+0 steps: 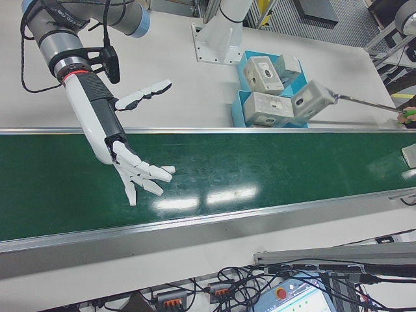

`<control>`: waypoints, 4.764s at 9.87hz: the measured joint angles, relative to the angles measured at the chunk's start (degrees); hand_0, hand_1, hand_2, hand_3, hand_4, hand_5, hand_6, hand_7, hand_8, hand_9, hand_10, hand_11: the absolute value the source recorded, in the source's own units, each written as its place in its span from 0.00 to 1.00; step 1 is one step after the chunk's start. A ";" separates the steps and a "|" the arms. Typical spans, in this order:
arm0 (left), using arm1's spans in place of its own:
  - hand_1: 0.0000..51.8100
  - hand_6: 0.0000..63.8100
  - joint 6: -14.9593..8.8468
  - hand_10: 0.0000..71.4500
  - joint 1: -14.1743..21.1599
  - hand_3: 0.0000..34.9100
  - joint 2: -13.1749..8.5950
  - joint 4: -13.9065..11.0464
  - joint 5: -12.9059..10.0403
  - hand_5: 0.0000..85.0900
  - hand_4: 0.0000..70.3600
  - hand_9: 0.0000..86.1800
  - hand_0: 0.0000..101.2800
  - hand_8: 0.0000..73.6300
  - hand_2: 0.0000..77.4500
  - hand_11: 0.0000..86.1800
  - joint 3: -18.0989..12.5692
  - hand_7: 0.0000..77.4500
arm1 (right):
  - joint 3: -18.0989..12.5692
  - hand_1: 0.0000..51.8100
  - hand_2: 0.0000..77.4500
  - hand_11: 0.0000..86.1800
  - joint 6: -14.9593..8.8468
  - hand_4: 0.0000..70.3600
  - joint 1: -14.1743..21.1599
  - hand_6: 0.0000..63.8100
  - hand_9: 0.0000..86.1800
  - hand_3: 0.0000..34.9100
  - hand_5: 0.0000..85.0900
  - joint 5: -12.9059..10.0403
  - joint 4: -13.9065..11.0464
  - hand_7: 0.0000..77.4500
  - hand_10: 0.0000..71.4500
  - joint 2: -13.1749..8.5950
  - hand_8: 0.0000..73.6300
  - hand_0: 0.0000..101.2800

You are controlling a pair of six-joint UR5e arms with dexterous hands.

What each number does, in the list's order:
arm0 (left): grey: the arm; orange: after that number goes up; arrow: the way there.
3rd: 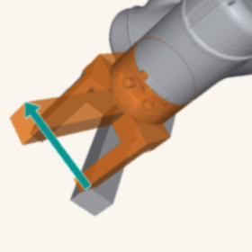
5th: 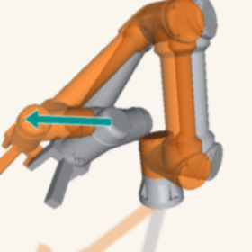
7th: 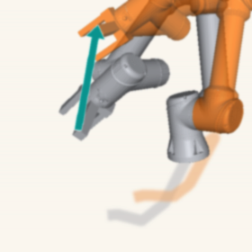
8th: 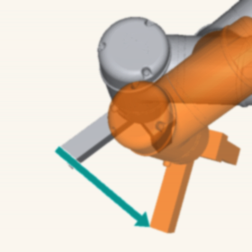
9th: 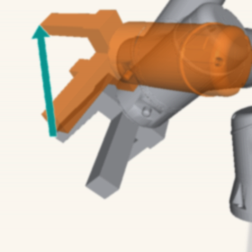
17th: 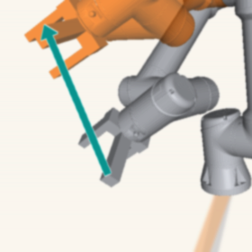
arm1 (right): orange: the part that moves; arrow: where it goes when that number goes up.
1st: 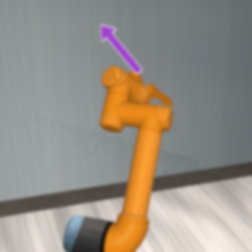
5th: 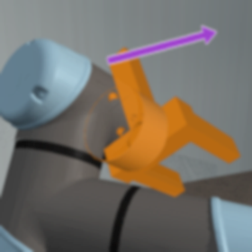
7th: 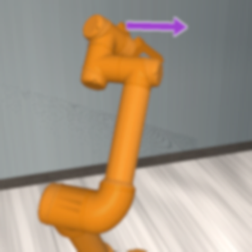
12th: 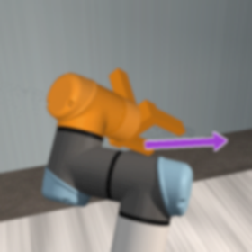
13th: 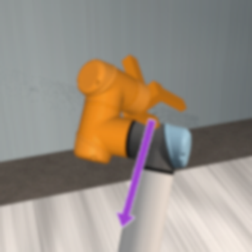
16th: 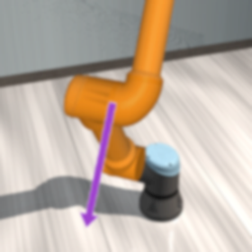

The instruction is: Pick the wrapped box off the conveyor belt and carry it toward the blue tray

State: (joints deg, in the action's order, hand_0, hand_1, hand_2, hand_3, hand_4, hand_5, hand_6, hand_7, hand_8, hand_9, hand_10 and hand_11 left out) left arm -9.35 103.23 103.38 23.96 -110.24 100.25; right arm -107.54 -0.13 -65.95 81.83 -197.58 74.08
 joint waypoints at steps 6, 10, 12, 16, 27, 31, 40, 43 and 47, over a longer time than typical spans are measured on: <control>0.00 0.01 0.00 0.00 0.00 0.00 0.00 0.00 0.00 0.01 0.00 0.01 0.00 0.01 0.01 0.01 0.00 0.01 | 0.23 0.15 0.09 0.04 -0.12 0.29 0.53 0.25 0.20 0.00 0.15 0.00 0.00 0.43 0.02 -0.17 0.19 0.44; 0.00 0.01 0.00 0.01 0.00 0.00 0.00 0.00 0.00 0.01 0.00 0.01 0.00 0.01 0.01 0.01 0.00 0.01 | 0.35 0.15 0.09 0.04 -0.21 0.29 0.79 0.25 0.20 0.00 0.15 0.00 0.00 0.43 0.02 -0.13 0.19 0.44; 0.00 0.01 0.00 0.00 0.00 0.00 0.00 0.00 0.00 0.01 0.00 0.01 0.00 0.01 0.01 0.01 0.00 0.01 | 0.38 0.15 0.09 0.04 -0.22 0.29 0.82 0.25 0.21 0.00 0.15 0.00 0.00 0.44 0.02 -0.07 0.19 0.43; 0.00 0.01 0.00 0.01 0.00 0.00 0.00 0.00 0.00 0.01 0.00 0.01 0.00 0.01 0.01 0.01 0.00 0.01 | 0.36 0.15 0.09 0.04 -0.02 0.26 1.28 0.25 0.21 0.00 0.15 0.00 0.00 0.44 0.03 -0.19 0.19 0.43; 0.00 0.01 0.00 0.01 0.00 0.00 0.00 0.00 0.00 0.01 0.00 0.01 0.00 0.01 0.01 0.01 0.00 0.01 | 0.04 0.33 0.20 0.03 0.07 0.26 0.36 0.22 0.19 0.00 0.16 0.08 -0.07 0.37 0.01 -0.13 0.20 0.48; 0.00 0.01 0.00 0.01 0.00 0.00 0.00 0.00 0.00 0.01 0.00 0.01 0.00 0.01 0.01 0.01 0.00 0.01 | -0.12 0.32 0.20 0.03 -0.16 0.25 0.16 0.21 0.17 0.00 0.16 0.09 -0.16 0.37 0.01 -0.17 0.19 0.49; 0.00 0.01 0.00 0.00 0.00 0.00 0.00 0.00 0.00 0.01 0.00 0.01 0.00 0.01 0.01 0.01 0.00 0.01 | -0.09 0.35 0.13 0.01 -0.38 0.19 0.80 0.15 0.12 0.00 0.14 0.44 -0.50 0.29 0.00 -0.25 0.15 0.50; 0.00 0.01 0.00 0.01 0.00 0.00 0.00 0.00 0.00 0.01 0.00 0.01 0.00 0.01 0.01 0.01 0.00 0.01 | -0.01 0.28 0.13 0.01 -0.69 0.21 1.12 0.15 0.13 0.00 0.14 0.75 -0.40 0.30 0.00 -0.28 0.15 0.49; 0.00 0.01 0.00 0.01 0.00 0.00 0.00 0.00 0.00 0.01 0.00 0.01 0.00 0.01 0.01 0.01 0.00 0.01 | 2.05 0.26 0.12 0.01 -0.72 0.22 2.90 0.17 0.13 0.00 0.14 0.70 -0.04 0.32 0.00 -0.59 0.15 0.48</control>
State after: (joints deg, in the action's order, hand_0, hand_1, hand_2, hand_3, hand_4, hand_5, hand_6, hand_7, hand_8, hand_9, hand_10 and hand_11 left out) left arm -9.35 103.23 103.37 23.96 -110.24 100.25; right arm -105.49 -0.85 -63.04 82.52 -197.62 73.49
